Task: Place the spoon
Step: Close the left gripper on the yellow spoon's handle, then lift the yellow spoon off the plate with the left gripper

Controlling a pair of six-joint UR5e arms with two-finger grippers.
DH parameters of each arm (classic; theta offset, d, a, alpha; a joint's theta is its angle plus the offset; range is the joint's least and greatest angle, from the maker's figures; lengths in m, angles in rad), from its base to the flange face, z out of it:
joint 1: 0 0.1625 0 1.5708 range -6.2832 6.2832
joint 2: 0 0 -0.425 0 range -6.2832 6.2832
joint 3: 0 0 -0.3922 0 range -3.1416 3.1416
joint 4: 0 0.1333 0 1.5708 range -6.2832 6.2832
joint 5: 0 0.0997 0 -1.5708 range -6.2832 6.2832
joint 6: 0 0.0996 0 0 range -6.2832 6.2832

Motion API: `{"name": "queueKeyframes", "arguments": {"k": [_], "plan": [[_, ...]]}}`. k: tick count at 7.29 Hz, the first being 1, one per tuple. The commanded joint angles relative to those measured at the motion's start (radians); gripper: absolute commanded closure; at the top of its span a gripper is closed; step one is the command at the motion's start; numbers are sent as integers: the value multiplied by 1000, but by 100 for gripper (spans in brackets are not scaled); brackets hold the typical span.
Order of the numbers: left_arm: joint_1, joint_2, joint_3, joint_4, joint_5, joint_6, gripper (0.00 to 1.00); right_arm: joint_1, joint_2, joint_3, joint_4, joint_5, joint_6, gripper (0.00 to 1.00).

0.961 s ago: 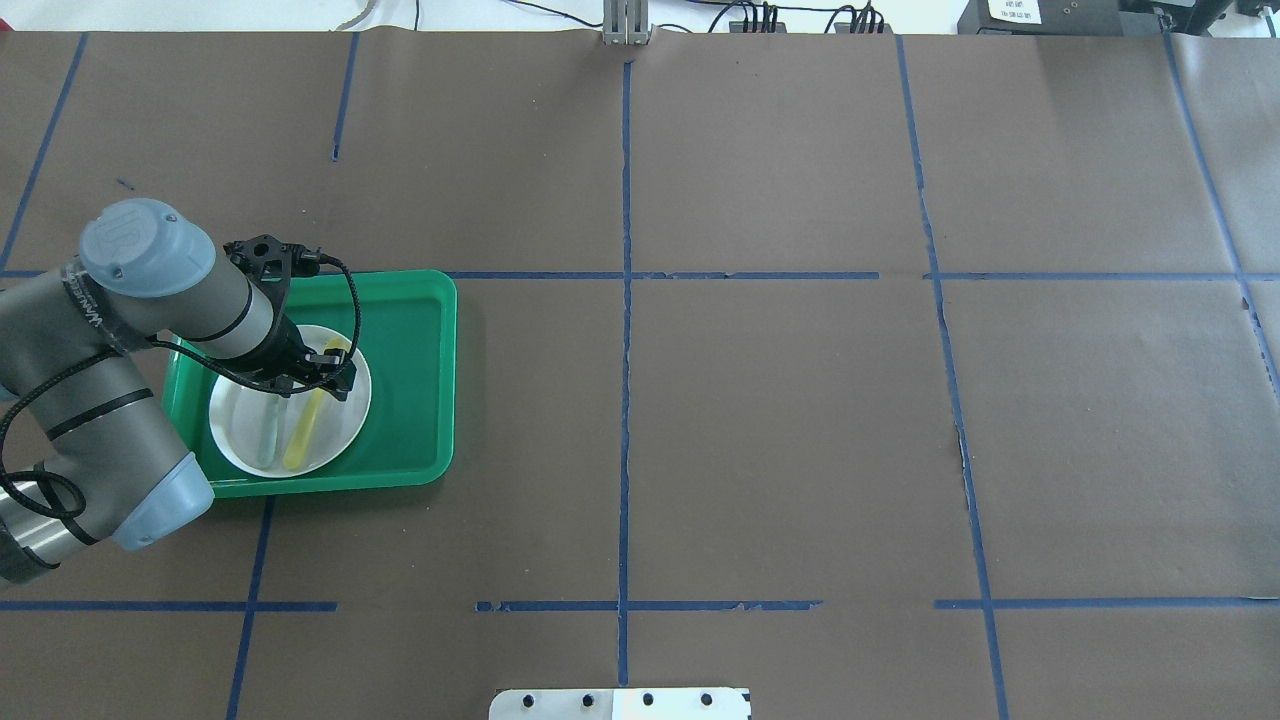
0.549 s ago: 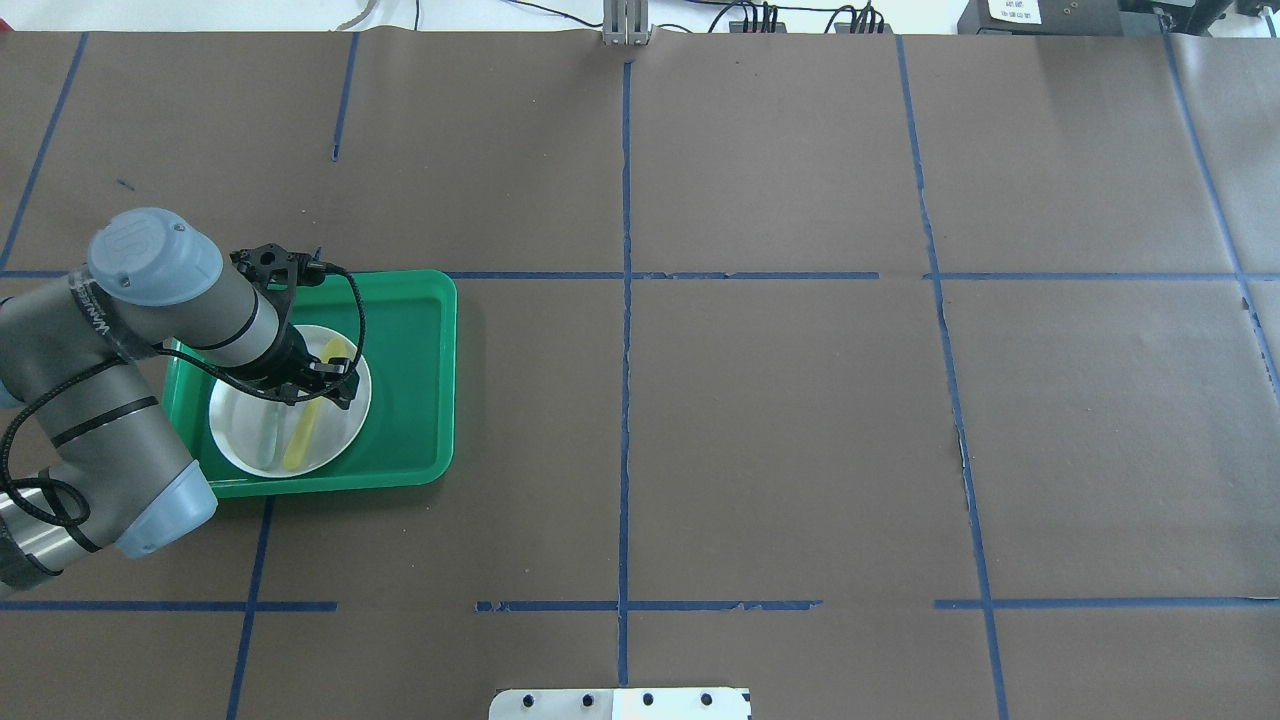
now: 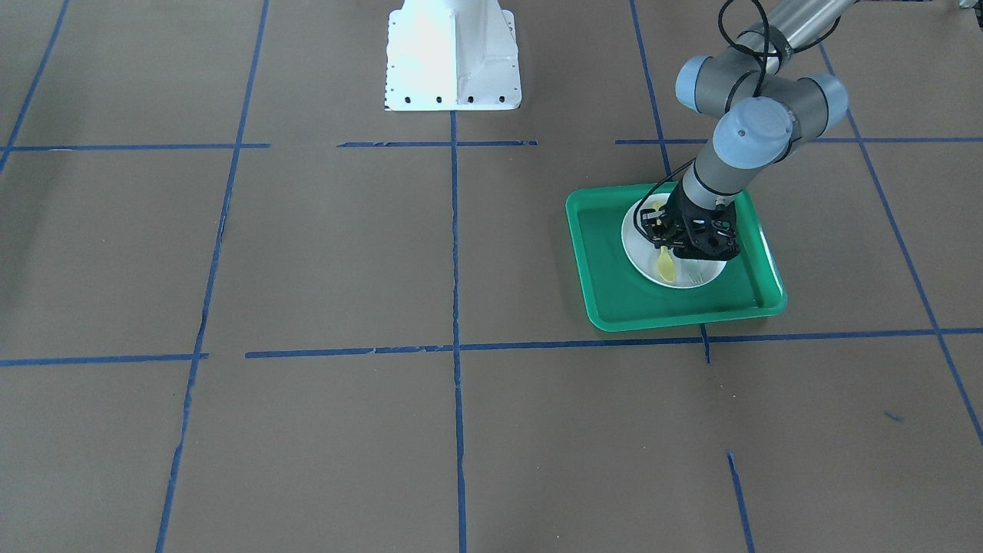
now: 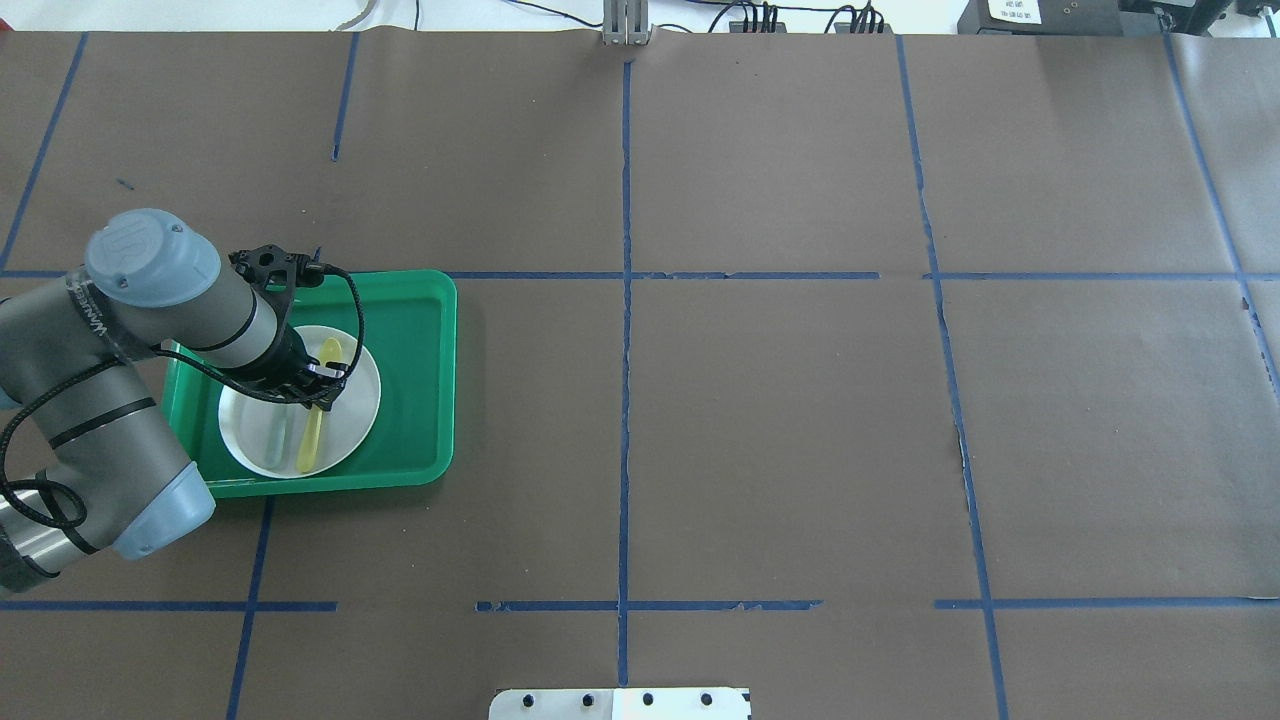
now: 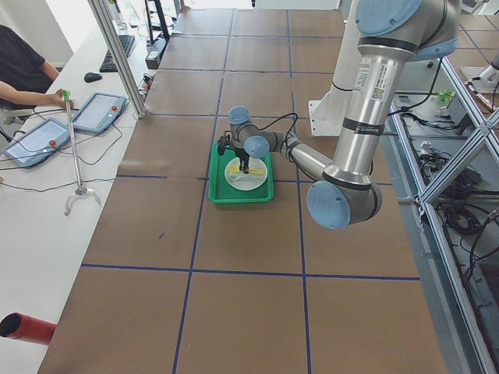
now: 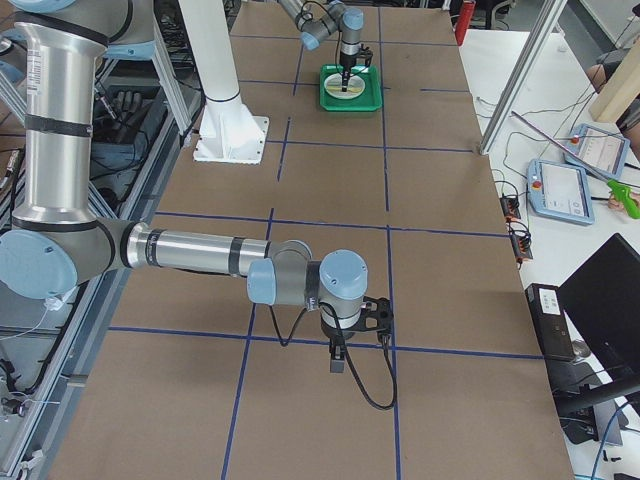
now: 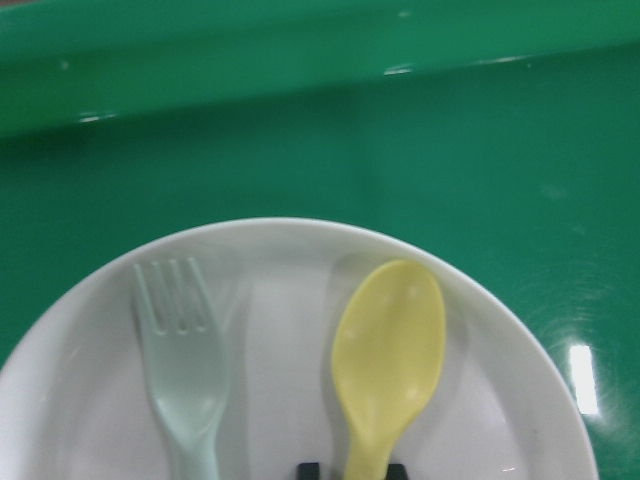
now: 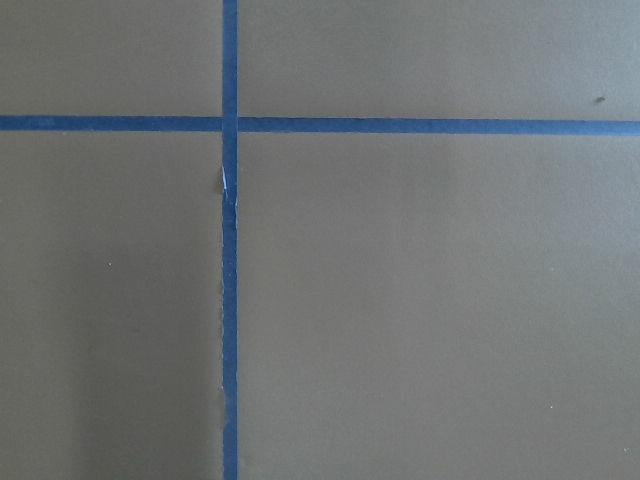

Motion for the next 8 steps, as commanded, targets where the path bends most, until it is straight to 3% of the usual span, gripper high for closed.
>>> {"name": "queueKeyframes", "arguments": {"k": [1,3,5,6,8], "plan": [[-14,8,-31,12,-1,18,100,0,0,0,0,0,0,0],[-50,84,-177,64,-7,37,100,0,0,0,0,0,-1,0],[-144,5,-264,319,-7,116,100,0,0,0,0,0,0,0],[-175,-47,-267,410,-7,130,100,0,0,0,0,0,0,0],[-164,-105,-235,414,-21,112,100,0,0,0,0,0,0,0]]}}
